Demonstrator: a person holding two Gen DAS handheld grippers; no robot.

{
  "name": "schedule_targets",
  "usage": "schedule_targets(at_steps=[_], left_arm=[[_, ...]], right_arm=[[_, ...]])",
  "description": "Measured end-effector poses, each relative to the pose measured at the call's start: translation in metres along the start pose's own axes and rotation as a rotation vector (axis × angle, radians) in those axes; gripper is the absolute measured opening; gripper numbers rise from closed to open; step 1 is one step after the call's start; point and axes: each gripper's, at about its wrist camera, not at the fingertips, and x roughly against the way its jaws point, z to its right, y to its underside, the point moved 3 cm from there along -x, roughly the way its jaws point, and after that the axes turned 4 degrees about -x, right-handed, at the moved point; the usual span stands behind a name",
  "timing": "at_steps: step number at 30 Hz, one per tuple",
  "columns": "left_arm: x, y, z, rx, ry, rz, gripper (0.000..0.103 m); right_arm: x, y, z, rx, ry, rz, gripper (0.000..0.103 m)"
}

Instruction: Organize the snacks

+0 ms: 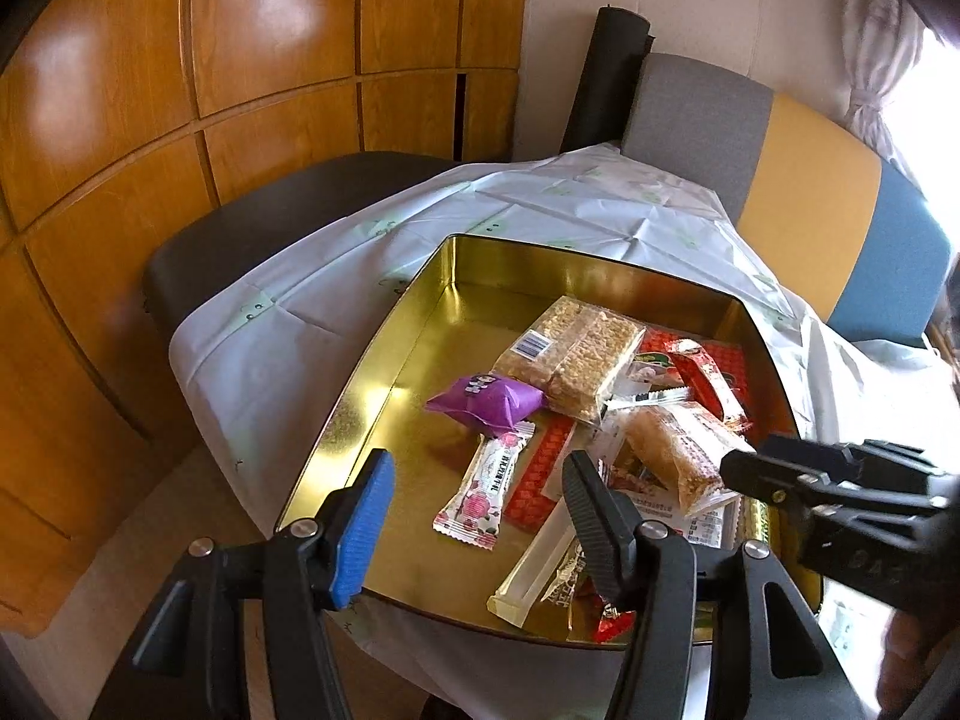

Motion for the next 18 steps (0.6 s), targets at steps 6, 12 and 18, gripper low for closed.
schedule_targets(at_steps=[6,12,18], left_arm=[[0.003,0.0,0.002,-0.003,0.006,0.008,0.059],[0.008,0.001,0.007,-0.013,0.009,0.02,0.059],[0.018,0.003,0.019,-0.032,0.033,0.041,0.059]], right_arm=[[-0.016,0.003,0.0,-0.001,0.018,-0.009,0.035],[-0.002,0.007,-0.002,-0.006,0.025,0.008,0.036],[0.031,0.026,0.002,-0.035,0.077,0.093,0.036]])
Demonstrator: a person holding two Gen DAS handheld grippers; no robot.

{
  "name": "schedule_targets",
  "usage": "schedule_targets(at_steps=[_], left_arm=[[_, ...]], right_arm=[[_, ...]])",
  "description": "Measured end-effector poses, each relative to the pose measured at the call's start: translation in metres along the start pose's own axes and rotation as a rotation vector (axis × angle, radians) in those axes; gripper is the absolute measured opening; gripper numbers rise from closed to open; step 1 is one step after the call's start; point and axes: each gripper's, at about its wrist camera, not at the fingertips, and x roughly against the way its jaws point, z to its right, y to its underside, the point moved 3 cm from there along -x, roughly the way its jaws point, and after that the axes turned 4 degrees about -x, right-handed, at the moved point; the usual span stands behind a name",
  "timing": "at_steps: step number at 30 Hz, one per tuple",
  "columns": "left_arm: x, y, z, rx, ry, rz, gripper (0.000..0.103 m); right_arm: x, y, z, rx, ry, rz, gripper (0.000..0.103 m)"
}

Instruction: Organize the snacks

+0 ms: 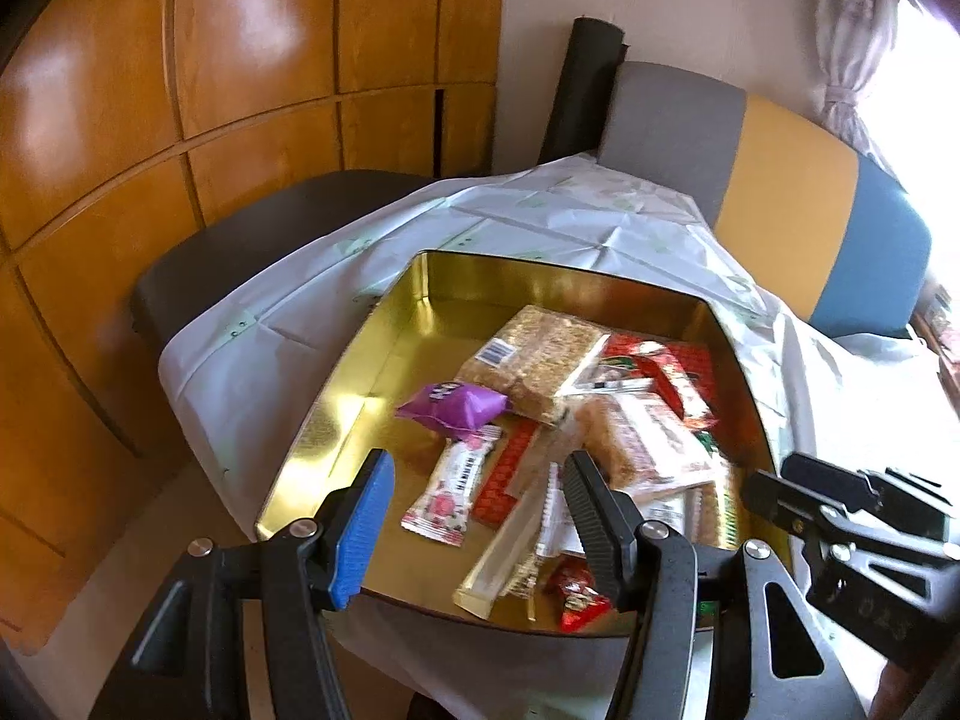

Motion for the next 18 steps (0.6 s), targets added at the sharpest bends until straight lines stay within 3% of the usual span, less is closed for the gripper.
schedule_targets(at_steps=[10,18], left_arm=[[0.026,0.017,0.042,-0.078,0.068,0.05,0.062],[0.043,0.028,0.07,-0.131,0.11,0.078,0.07]], right_arm=[[0.046,0.042,0.038,-0.147,0.188,0.1,0.039],[0.06,0.061,0.051,-0.191,0.244,0.122,0.039]])
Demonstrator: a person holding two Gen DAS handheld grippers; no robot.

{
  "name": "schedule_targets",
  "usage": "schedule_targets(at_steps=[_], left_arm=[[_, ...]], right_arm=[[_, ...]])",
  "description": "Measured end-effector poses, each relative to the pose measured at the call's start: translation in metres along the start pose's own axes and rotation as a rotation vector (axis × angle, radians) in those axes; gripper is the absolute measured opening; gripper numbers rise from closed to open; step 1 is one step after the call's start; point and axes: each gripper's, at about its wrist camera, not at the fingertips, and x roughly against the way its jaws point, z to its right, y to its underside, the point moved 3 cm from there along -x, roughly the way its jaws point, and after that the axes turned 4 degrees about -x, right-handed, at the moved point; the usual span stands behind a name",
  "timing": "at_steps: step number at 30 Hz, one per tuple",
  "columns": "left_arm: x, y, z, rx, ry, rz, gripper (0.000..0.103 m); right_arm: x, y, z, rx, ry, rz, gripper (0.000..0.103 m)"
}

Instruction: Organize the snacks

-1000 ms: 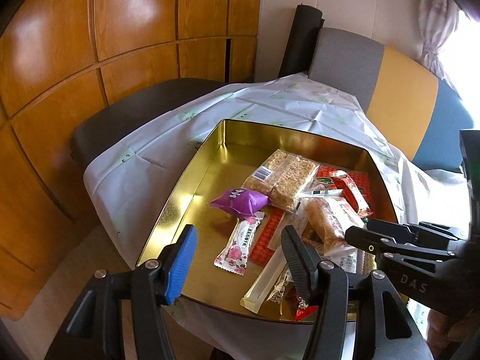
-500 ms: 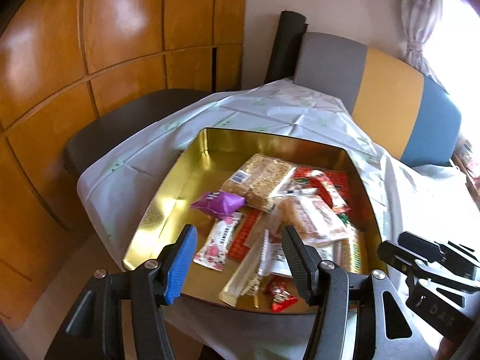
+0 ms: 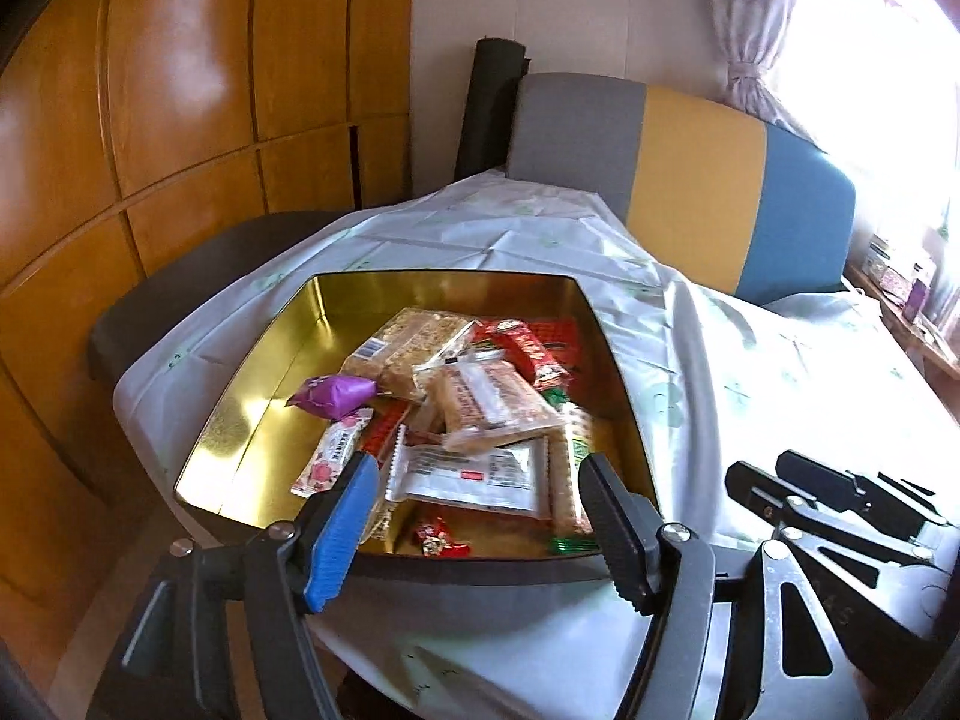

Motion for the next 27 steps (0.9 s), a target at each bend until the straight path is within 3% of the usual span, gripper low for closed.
schedule_targets(at_steps=[27], left_arm=[[0.004,-0.001,-0.002,0.003,-0.011,0.006,0.072]], right_arm=[[0.011,0.005,0.001,0.0,0.007,0.029,0.039]])
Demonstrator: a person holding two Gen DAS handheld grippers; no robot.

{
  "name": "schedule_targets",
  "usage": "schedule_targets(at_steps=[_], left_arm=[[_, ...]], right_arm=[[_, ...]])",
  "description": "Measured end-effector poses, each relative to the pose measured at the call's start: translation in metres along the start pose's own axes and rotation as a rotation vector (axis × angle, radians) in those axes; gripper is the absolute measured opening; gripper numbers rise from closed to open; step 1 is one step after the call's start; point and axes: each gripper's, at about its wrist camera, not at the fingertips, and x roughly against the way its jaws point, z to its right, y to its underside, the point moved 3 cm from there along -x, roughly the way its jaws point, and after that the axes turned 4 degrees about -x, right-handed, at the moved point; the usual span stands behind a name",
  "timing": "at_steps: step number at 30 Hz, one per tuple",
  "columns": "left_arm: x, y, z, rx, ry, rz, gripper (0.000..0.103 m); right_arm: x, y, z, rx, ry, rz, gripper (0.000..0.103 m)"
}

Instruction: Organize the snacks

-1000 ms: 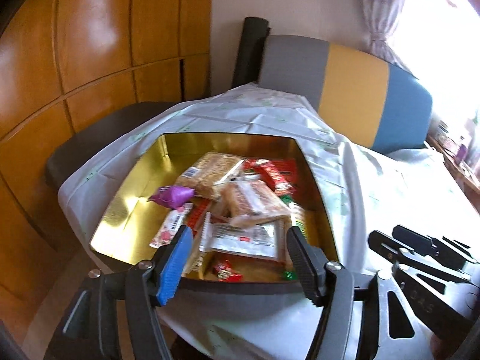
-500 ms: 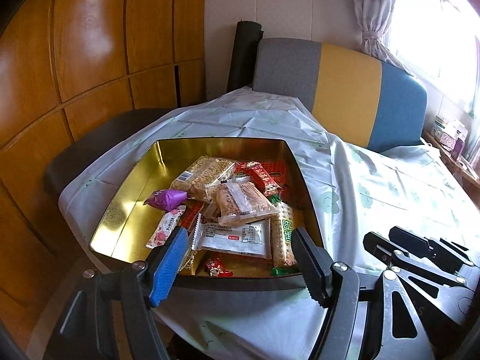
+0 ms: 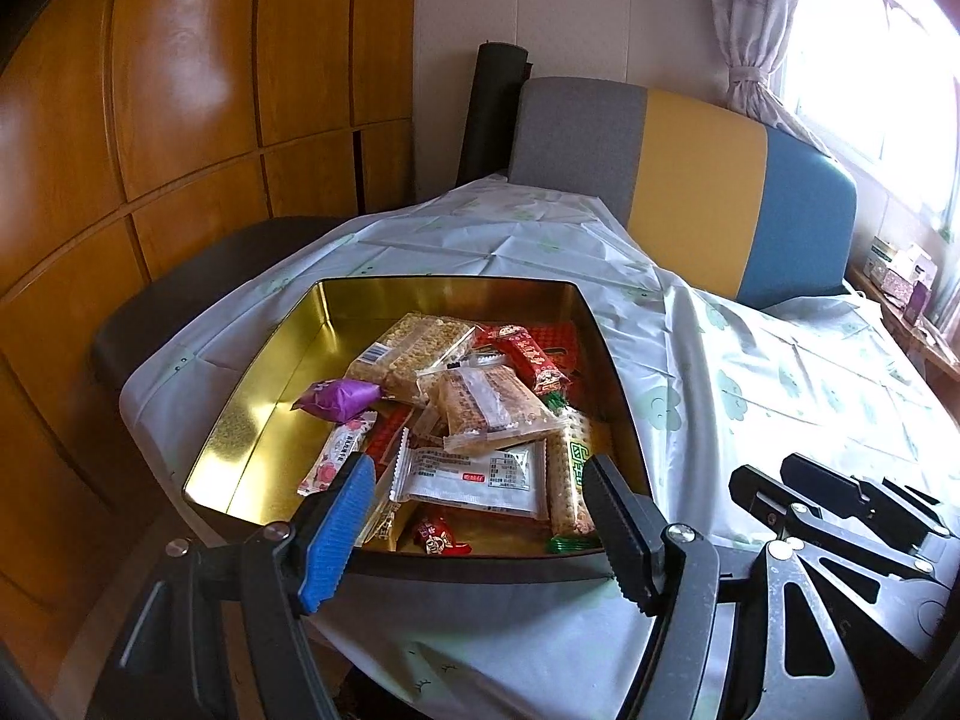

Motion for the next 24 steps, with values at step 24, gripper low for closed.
schedule_targets(at_steps=[24], left_arm=[[0.0009,-0.0001,0.0011,-0.003,0.002,-0.001,0.072]], right_arm=[[0.0027,0.0016,0.0021,-0.004,0.002,0.007,0.039]])
